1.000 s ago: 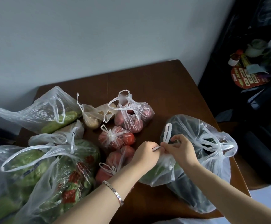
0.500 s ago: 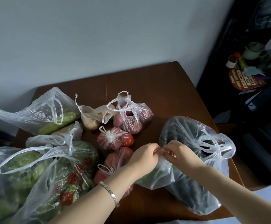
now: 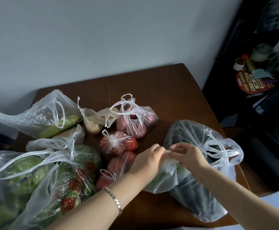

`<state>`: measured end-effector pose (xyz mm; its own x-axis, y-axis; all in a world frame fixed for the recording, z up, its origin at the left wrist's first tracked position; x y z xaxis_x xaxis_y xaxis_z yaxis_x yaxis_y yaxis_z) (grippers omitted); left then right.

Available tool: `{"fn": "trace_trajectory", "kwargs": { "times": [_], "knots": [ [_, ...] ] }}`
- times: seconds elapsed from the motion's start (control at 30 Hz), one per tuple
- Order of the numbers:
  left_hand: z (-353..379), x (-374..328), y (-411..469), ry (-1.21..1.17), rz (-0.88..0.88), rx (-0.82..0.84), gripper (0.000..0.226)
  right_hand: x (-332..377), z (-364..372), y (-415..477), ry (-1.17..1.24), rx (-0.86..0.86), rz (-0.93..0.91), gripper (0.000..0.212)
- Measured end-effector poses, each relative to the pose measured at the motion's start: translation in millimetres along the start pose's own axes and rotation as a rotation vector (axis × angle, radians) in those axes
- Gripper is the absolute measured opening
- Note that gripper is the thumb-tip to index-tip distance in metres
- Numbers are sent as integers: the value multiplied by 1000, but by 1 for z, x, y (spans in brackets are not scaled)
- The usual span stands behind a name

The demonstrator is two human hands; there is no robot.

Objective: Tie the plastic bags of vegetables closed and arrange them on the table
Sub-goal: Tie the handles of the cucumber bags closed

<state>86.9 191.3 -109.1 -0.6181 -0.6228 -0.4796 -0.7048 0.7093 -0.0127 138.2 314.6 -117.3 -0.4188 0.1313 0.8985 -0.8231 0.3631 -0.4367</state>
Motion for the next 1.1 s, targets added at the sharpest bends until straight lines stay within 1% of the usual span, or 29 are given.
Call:
{"fn": "trace_trajectory", "kwargs": {
  "times": [0.07,0.13,0.2,0.23,0.3,0.33,0.37,0.4,0.43,0.5,0.53,0.6,0.67,0.7,0.73,0.8,0.83,0.9,1.03,1.1],
  "knots": [
    [3,0,-3,34,41,28,14,-2,0,1,42,69,112,15],
    [8,1,-6,29,47,15,10,0,-1,1,-28,87,126,16],
    [8,3,-6,-15,30,-17,11,3,-1,1,-70,98,123,16],
    [8,4,-5,-37,32,-30,15,3,1,0,-16,149,153,17],
    [6,7,-4,-67,38,-58,22,2,5,-2,200,292,260,24],
    [3,8,-3,-87,27,-79,25,2,6,-3,283,341,288,27],
    [2,9,-3,-137,-7,-76,26,4,7,-4,309,367,279,28],
    [0,10,0,-234,-78,-40,24,6,6,-4,276,364,233,26],
    [0,12,2,-369,-178,22,21,7,5,-4,167,331,141,26],
    [0,11,7,-650,-371,124,14,12,1,-2,-139,194,-125,31],
    [0,10,9,-728,-433,154,13,15,1,-1,-253,145,-249,33],
    [0,8,11,-784,-494,191,14,16,2,-1,-435,129,-425,28],
    [-1,9,11,-767,-504,220,16,17,5,0,-629,133,-549,15],
    [-1,10,11,-757,-510,223,16,17,4,0,-717,114,-604,12],
    [-2,11,11,-754,-526,208,17,18,3,1,-803,84,-663,15],
    [-3,12,13,-777,-574,117,22,20,7,-1,-953,69,-795,26],
    [-3,13,14,-783,-596,67,26,21,10,-1,-976,96,-843,28],
    [-3,12,15,-766,-618,6,31,20,15,-2,-953,183,-854,27],
    [-4,21,15,-651,-617,-28,29,17,13,-10,-847,260,-849,24],
    [-4,30,16,-587,-616,-23,34,14,12,-17,-815,279,-863,25]
  ]
}}
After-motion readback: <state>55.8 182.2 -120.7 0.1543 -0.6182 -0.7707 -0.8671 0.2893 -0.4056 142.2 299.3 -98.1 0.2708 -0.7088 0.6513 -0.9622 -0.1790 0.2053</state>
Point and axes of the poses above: each hand's wrist, its own y-axis towards the middle knuckle, its own z-axis out of the palm, x = y × z, the point moved 4 cm from there along y, towards the middle knuckle, and after that the axes turned 4 degrees about -z, right-handed, at the moved point
